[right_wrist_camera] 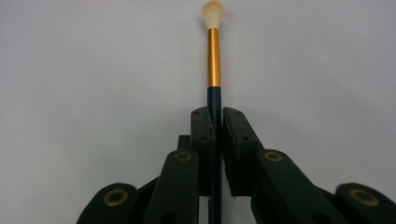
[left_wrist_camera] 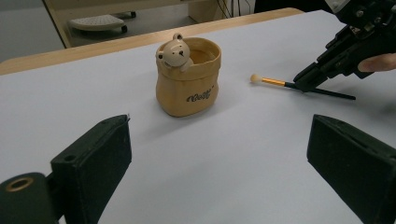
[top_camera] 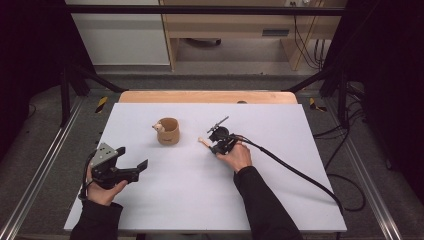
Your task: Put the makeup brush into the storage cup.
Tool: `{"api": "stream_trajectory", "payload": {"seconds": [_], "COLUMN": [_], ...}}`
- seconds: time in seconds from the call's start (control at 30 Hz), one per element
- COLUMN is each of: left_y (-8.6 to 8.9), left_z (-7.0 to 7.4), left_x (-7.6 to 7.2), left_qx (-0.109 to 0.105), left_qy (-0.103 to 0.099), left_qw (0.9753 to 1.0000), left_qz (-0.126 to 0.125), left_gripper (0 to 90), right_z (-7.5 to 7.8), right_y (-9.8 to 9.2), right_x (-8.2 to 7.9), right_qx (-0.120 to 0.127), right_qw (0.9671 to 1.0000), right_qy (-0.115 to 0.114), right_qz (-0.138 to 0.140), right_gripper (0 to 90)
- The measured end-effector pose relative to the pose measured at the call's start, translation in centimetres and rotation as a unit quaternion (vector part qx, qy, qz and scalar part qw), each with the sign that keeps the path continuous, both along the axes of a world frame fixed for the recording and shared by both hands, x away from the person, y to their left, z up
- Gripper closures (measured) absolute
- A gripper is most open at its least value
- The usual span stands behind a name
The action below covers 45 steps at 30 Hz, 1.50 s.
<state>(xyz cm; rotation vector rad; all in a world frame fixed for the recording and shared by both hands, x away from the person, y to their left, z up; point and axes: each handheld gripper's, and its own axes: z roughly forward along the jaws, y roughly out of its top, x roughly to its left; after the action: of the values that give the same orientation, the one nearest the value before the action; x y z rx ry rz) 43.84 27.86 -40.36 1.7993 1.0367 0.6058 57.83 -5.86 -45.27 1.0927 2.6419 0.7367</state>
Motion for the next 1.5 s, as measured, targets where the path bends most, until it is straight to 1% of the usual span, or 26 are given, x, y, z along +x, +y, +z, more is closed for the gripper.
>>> {"api": "stream_trajectory", "payload": {"seconds": [0.27,0.4,0.43,0.47,0.6,0.63,0.67,0.7,0.73,0.77,0.8,0.83,0.87,0.9,0.93,1.07,1.1,1.13,1.17,1.2,1.23,1.27,1.3,1.33,1.47,1.5], "left_y": [-0.1,-0.1,-0.1,-0.2,-0.3,-0.4,-0.4,-0.5,-0.5,-0.6,-0.6,-0.7,-0.7,-0.9,-0.9,-1.2,-1.3,-1.5,-1.5,-1.7,-2.0,-2.0,-2.2,-2.3,-2.7,-2.9], "left_z": [0.0,0.1,0.1,0.1,0.1,0.2,0.2,0.2,0.2,0.2,0.2,0.2,0.2,0.2,0.2,0.2,0.2,0.2,0.2,0.2,0.3,0.3,0.3,0.3,0.3,0.4], "left_x": [0.0,-0.1,-0.1,-0.1,-0.2,-0.2,-0.2,-0.2,-0.2,-0.3,-0.3,-0.3,-0.3,-0.3,-0.3,-0.4,-0.4,-0.5,-0.5,-0.5,-0.6,-0.6,-0.6,-0.7,-0.8,-0.9], "left_qx": [0.000,-0.001,-0.001,-0.002,-0.002,-0.002,-0.002,-0.001,-0.001,-0.001,-0.001,0.000,0.000,0.001,0.001,0.002,0.001,0.002,0.002,0.002,0.004,0.004,0.003,0.003,0.002,-0.002], "left_qy": [-0.001,-0.001,-0.001,-0.002,-0.002,-0.002,-0.002,-0.002,-0.002,-0.002,-0.002,-0.002,-0.002,-0.001,-0.001,-0.001,-0.001,0.001,0.001,0.000,0.001,0.001,0.001,0.000,0.002,0.001], "left_qw": [1.0000,1.0000,1.0000,1.0000,1.0000,1.0000,1.0000,1.0000,1.0000,1.0000,1.0000,1.0000,1.0000,1.0000,0.9999,0.9999,0.9999,0.9998,0.9998,0.9998,0.9997,0.9997,0.9997,0.9996,0.9995,0.9993], "left_qz": [0.000,-0.001,-0.001,-0.001,-0.002,-0.004,-0.004,-0.005,-0.005,-0.006,-0.006,-0.008,-0.008,-0.010,-0.010,-0.014,-0.014,-0.017,-0.017,-0.019,-0.022,-0.022,-0.026,-0.027,-0.033,-0.037], "left_gripper": [6.2,6.2,6.2,6.2,6.2,6.2,6.2,6.2,6.2,6.2,6.2,6.2,6.2,6.2,6.2,6.2,6.2,6.2,6.2,6.2,6.1,6.2,6.1,6.2,6.2,6.2], "right_z": [1.6,2.7,2.7,3.2,3.6,4.0,4.0,4.3,4.3,4.6,4.6,4.8,4.8,4.9,4.9,4.6,4.6,4.5,4.4,4.4,4.2,4.2,4.0,3.9,3.6,3.5], "right_y": [-0.5,-1.1,-1.1,-1.6,-2.2,-2.9,-2.9,-3.4,-3.4,-4.1,-4.1,-4.7,-4.7,-5.5,-5.7,-7.0,-7.0,-7.6,-7.9,-7.9,-8.3,-8.3,-8.6,-8.7,-8.7,-8.9], "right_x": [-0.7,-1.5,-1.5,-1.9,-2.5,-3.0,-3.0,-3.5,-3.5,-4.0,-4.0,-4.6,-4.6,-5.3,-5.5,-6.8,-6.8,-7.4,-7.7,-7.7,-8.4,-8.4,-8.8,-8.9,-9.2,-9.6], "right_qx": [0.007,0.026,0.026,0.033,0.036,0.045,0.045,0.052,0.052,0.058,0.058,0.069,0.069,0.077,0.083,0.096,0.096,0.105,0.107,0.107,0.114,0.114,0.123,0.125,0.131,0.136], "right_qw": [0.9999,0.9995,0.9995,0.9991,0.9988,0.9984,0.9984,0.9979,0.9979,0.9973,0.9973,0.9965,0.9965,0.9956,0.9951,0.9933,0.9933,0.9921,0.9916,0.9916,0.9909,0.9909,0.9899,0.9895,0.9887,0.9880], "right_qy": [-0.013,-0.019,-0.019,-0.025,-0.032,-0.035,-0.035,-0.038,-0.038,-0.044,-0.044,-0.047,-0.047,-0.053,-0.053,-0.065,-0.065,-0.068,-0.072,-0.072,-0.071,-0.071,-0.071,-0.074,-0.072,-0.072], "right_qz": [0.003,0.002,0.002,0.003,0.003,0.001,0.001,-0.004,-0.004,-0.005,-0.005,-0.005,-0.005,-0.003,-0.004,-0.001,-0.001,-0.001,0.001,0.001,-0.003,-0.003,-0.003,-0.001,-0.005,0.000], "right_gripper": [83.6,83.6,83.6,83.5,83.5,83.6,83.6,83.6,83.6,83.6,83.6,83.6,83.6,83.6,83.6,83.6,83.6,83.6,83.6,83.6,83.6,83.6,83.6,83.6,83.6,83.5]}}
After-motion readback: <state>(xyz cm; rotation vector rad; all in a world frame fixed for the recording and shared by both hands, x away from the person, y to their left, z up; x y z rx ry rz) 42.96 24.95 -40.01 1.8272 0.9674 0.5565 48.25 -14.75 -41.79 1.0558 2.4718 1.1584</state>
